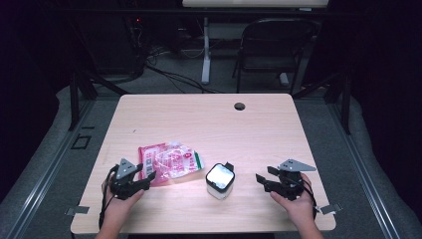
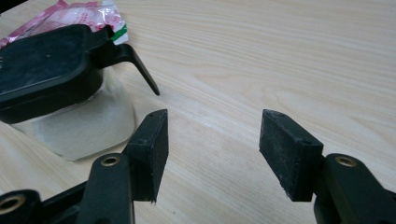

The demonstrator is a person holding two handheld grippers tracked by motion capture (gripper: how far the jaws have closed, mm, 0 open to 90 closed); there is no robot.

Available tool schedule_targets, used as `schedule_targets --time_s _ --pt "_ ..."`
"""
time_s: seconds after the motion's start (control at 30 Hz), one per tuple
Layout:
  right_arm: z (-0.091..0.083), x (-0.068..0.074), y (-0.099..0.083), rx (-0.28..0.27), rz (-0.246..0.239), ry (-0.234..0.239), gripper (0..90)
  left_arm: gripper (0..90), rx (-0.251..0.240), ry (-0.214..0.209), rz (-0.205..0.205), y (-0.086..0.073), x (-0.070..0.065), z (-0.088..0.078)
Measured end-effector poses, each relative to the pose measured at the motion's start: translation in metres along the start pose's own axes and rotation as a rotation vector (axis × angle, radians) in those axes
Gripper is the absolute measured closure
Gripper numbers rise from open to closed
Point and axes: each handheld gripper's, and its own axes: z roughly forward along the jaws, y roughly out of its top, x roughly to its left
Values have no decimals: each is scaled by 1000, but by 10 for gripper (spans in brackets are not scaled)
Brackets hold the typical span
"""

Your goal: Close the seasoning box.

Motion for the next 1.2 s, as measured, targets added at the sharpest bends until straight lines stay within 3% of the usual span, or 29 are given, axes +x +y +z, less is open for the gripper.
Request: schedule_targets --time_s 0.27,0.63,1.2 --pt "2 -16 -10 28 75 -24 424 404 9 1 9 0 0 0" --pt "8 -22 -17 50 117 -27 423 404 17 2 11 -1 2 4" --pt "19 -17 -18 92 72 -19 423 404 28 1 16 -1 2 7"
